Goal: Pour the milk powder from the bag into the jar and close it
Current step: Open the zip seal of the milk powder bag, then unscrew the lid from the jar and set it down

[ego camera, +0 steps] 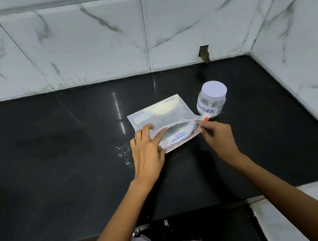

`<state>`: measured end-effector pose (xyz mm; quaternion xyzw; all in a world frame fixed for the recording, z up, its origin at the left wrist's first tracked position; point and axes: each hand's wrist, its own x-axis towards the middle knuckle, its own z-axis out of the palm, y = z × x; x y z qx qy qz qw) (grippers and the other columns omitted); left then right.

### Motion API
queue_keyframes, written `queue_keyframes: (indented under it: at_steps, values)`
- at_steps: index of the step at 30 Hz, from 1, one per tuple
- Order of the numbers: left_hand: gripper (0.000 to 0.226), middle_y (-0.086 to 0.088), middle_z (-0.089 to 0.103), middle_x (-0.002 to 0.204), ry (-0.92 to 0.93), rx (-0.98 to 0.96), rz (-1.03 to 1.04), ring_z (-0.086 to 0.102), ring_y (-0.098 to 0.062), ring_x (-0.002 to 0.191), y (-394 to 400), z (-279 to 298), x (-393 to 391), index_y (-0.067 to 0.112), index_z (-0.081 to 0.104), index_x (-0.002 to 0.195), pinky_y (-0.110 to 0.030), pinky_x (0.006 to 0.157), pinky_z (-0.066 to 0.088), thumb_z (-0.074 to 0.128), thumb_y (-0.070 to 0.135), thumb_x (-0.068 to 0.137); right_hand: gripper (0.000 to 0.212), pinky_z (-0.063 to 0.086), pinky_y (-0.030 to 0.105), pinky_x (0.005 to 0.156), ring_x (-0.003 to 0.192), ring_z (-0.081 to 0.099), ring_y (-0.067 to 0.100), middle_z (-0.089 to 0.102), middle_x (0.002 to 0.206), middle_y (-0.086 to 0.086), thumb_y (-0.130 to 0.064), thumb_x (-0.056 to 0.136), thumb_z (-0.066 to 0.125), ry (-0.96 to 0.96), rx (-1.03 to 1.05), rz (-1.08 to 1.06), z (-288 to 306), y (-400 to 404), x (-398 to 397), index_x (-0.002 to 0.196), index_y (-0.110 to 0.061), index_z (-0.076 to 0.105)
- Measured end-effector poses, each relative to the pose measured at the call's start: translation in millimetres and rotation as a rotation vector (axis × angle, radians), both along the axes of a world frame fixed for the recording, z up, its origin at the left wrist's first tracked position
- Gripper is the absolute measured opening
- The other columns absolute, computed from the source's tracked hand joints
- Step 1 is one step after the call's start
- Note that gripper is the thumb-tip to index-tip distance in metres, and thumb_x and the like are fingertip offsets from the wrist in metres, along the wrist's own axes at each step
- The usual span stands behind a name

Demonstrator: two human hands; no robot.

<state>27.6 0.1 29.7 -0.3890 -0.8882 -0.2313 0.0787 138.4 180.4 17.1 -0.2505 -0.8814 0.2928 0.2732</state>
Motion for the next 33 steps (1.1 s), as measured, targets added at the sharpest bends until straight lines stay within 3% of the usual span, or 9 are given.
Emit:
queue_keyframes:
  at_steps: [4,7,10,13,19,22,26,29,33]
  values:
    - [0.061,-0.011,0.052,0.129,-0.016,-0.042,0.047,0.049,-0.032,0.111,1,-11,8,0.029,0.063,0.12,-0.038,0.085,0.039,0.068,-0.002,0.068,0.028,0.051,0.027,0.069,0.063,0.063,0.019,0.072,0.074,0.013,-0.004,0.086,0.064,-0.104,-0.171,0.009,-11,4,3,0.114,-0.008,0.069]
    - [0.051,-0.011,0.053,0.13,-0.083,-0.073,0.033,0.049,-0.033,0.113,0,-24,15,0.027,0.065,0.117,-0.039,0.086,0.038,0.069,0.002,0.074,0.02,0.055,0.02,0.083,0.089,0.071,0.017,0.076,0.096,0.008,-0.008,0.084,0.069,-0.091,-0.392,0.029,-15,10,8,0.104,-0.008,0.073]
    - [0.035,-0.007,0.053,0.127,-0.154,-0.069,-0.016,0.048,-0.03,0.113,-1,-35,21,0.028,0.07,0.108,-0.034,0.086,0.034,0.072,0.011,0.077,0.01,0.054,0.027,0.08,0.079,0.069,0.012,0.075,0.085,0.005,-0.009,0.08,0.073,-0.099,-0.499,-0.019,-22,18,16,0.09,-0.008,0.075]
    - [0.024,-0.002,0.052,0.125,-0.216,-0.025,-0.096,0.045,-0.024,0.115,3,-41,27,0.03,0.072,0.101,-0.029,0.086,0.028,0.074,0.027,0.078,0.005,0.049,0.024,0.073,0.068,0.064,0.004,0.072,0.078,0.002,-0.007,0.08,0.073,-0.134,-0.561,-0.031,-27,26,23,0.084,-0.009,0.073]
    - [0.029,0.0,0.053,0.12,-0.275,0.137,-0.1,0.045,-0.021,0.113,39,-32,26,0.021,0.064,0.114,-0.031,0.092,0.035,0.064,0.033,0.087,0.007,0.05,0.018,0.073,0.075,0.067,0.005,0.072,0.081,-0.003,-0.007,0.081,0.07,-0.133,-0.404,-0.022,-16,43,24,0.085,-0.014,0.072]
    - [0.037,-0.001,0.054,0.123,-0.287,0.193,-0.089,0.044,-0.021,0.114,66,-23,18,0.018,0.057,0.12,-0.027,0.091,0.032,0.062,0.036,0.088,0.009,0.055,0.023,0.076,0.081,0.067,0.008,0.072,0.088,-0.001,-0.008,0.082,0.069,-0.068,-0.219,-0.06,-2,55,17,0.09,-0.013,0.071]
    - [0.056,0.0,0.054,0.13,-0.382,0.291,-0.083,0.043,-0.017,0.119,105,-15,6,0.016,0.044,0.133,-0.025,0.096,0.028,0.064,0.039,0.086,0.018,0.051,0.026,0.07,0.091,0.062,0.017,0.065,0.103,0.004,-0.019,0.084,0.067,-0.005,0.078,-0.23,17,74,-5,0.101,-0.014,0.064]
    - [0.065,-0.001,0.052,0.133,-0.43,0.306,-0.121,0.041,-0.017,0.122,132,-15,-3,0.016,0.041,0.135,-0.026,0.097,0.029,0.067,0.044,0.082,0.039,0.045,0.026,0.069,0.106,0.054,0.022,0.055,0.12,0.007,-0.035,0.082,0.068,-0.078,0.186,-0.309,27,88,-30,0.114,-0.016,0.058]
    - [0.062,0.0,0.055,0.131,-0.407,0.292,-0.142,0.044,-0.02,0.12,163,-22,-12,0.02,0.049,0.13,-0.033,0.096,0.038,0.073,0.042,0.077,0.057,0.048,0.039,0.086,0.121,0.047,0.027,0.047,0.136,0.009,-0.057,0.079,0.063,-0.286,0.107,-0.338,34,100,-57,0.119,-0.017,0.055]
